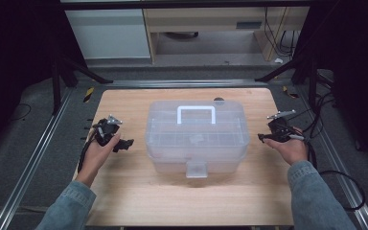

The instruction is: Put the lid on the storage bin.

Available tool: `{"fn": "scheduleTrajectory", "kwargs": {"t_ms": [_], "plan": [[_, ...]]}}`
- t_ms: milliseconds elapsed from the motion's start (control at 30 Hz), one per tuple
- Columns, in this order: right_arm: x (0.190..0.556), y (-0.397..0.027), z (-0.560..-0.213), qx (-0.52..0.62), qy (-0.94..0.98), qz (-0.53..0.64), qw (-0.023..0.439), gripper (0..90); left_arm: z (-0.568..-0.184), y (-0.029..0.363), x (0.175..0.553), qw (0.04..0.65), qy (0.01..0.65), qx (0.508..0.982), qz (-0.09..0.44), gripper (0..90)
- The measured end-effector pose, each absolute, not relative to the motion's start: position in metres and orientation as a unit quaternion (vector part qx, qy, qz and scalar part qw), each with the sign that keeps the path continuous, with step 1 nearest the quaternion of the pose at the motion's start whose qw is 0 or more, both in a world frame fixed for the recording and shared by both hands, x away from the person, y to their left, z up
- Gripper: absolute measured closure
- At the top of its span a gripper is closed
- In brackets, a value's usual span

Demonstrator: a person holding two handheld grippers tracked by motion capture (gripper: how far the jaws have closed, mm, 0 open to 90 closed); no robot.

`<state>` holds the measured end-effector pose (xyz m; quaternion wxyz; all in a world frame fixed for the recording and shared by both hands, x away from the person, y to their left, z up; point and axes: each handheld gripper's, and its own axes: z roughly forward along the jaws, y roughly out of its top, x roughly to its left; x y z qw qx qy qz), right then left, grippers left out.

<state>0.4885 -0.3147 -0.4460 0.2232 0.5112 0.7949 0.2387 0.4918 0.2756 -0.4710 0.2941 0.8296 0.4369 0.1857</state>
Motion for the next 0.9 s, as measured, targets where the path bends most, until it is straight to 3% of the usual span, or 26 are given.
{"fn": "scheduleTrajectory", "kwargs": {"t_ms": [400,900], "plan": [[0.512,-0.324,-0.472,0.561,0.746,0.287,0.214,22.8,-0.499,0.272,0.500,0.307,0.454,0.817,0.179,4.9],[0.510,-0.313,-0.498,0.566,0.729,0.296,0.247,16.9,-0.514,0.266,0.498,0.330,0.465,0.800,0.190,1.7]]}}
